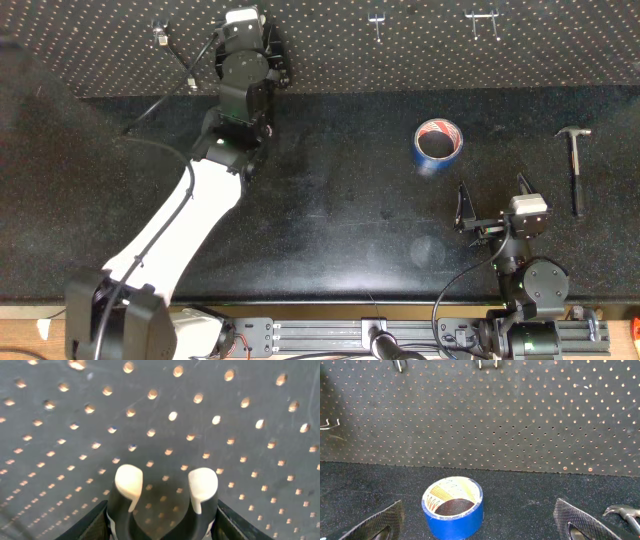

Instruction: Place Tools Onto Pegboard

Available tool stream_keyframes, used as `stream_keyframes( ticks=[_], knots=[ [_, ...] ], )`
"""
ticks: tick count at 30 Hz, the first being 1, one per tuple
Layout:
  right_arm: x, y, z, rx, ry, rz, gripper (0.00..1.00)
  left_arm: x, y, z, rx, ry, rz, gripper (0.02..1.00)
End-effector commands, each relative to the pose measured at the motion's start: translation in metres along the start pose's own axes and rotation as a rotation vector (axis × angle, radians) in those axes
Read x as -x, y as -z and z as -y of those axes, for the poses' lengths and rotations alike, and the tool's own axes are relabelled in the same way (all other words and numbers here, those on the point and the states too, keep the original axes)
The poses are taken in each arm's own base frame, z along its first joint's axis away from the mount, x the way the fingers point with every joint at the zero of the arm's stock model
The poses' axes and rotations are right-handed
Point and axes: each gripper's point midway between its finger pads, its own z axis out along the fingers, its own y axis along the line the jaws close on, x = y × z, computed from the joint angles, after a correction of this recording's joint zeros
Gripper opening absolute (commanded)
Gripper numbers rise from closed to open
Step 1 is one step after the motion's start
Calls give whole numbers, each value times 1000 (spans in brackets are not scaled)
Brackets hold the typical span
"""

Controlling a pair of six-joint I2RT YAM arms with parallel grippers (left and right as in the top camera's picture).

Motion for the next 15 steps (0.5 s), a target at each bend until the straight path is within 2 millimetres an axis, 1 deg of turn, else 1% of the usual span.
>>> stream_keyframes(
  ticks=[1,4,6,13,14,15],
  knots=[
    [-1,0,-1,6,14,-1,976,5,-11,0,12,3,33,29],
    [-1,0,-1,6,14,-1,976,-5,-17,1,12,-6,12,27],
    [-1,0,-1,6,14,-1,976,-22,-22,0,23,-27,-37,29],
    [-1,0,-1,5,14,-1,976,-65,-41,0,37,-65,-126,27],
    [-1,0,-1,6,14,-1,976,-69,-42,-1,39,-68,-134,40],
    [-1,0,-1,6,14,-1,976,-71,-43,-1,39,-70,-138,121]
  ],
)
